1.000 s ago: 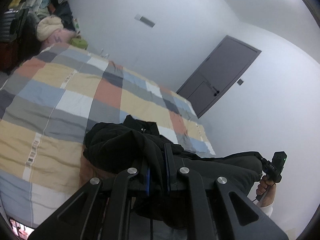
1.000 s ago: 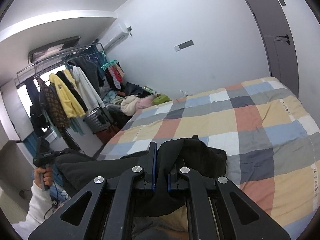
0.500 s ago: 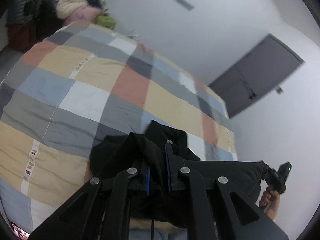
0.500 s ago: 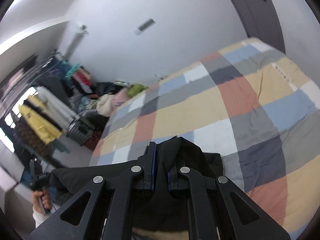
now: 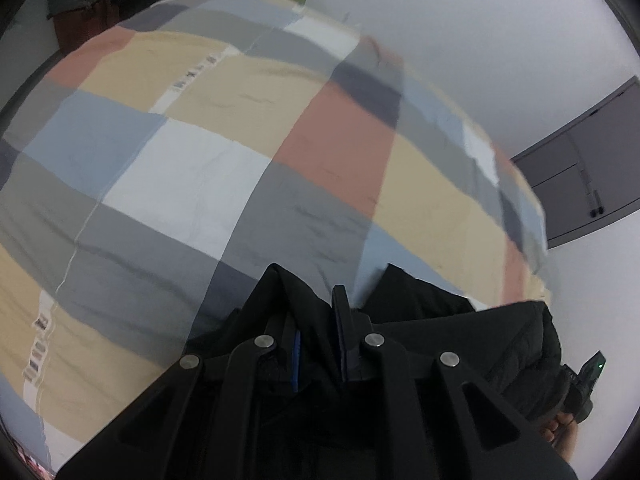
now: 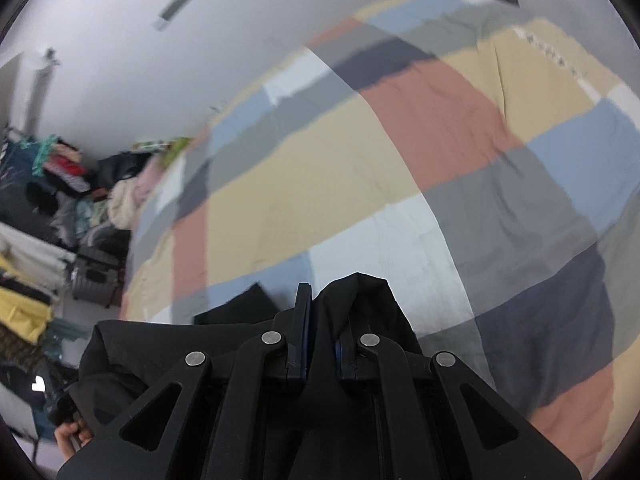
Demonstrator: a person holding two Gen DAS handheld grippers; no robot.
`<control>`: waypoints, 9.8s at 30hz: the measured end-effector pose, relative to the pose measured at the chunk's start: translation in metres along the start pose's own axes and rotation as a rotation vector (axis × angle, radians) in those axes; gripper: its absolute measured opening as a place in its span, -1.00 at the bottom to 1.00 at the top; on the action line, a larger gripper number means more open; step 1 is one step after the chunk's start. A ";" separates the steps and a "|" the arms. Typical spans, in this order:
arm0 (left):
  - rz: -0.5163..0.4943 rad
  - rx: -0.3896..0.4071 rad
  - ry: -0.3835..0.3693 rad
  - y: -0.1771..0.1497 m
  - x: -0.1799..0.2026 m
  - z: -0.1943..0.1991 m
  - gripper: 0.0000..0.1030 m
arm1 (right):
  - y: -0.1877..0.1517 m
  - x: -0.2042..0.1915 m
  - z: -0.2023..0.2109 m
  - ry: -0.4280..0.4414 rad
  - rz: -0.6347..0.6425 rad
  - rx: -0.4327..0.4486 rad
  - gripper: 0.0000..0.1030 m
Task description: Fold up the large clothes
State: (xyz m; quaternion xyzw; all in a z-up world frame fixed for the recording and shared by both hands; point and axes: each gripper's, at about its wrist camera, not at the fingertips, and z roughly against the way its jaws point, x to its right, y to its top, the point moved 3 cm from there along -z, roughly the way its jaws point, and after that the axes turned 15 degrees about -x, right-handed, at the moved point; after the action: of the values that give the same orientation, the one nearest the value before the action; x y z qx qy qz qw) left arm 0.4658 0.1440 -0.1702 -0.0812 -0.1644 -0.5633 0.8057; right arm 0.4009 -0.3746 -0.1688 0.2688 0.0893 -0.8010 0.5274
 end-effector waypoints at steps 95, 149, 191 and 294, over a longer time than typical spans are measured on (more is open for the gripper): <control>-0.153 0.252 -0.043 -0.083 -0.066 -0.027 0.82 | -0.114 0.024 0.011 -0.017 0.271 0.163 0.60; -0.210 0.380 0.009 -0.066 -0.037 -0.025 -0.77 | -0.053 0.007 -0.054 -0.261 0.325 0.167 -0.89; -0.551 0.760 0.086 -0.352 0.124 0.264 0.60 | -0.270 -0.161 0.283 -0.088 0.604 0.712 1.00; -0.448 0.556 0.176 -0.408 0.073 0.122 0.63 | -0.394 -0.111 0.143 -0.213 0.592 0.543 1.00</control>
State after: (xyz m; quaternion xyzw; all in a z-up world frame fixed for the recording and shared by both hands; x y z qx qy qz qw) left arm 0.0866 -0.0256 -0.0523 0.2278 -0.2549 -0.6645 0.6645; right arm 0.0337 -0.1785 -0.0464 0.3278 -0.2613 -0.6326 0.6513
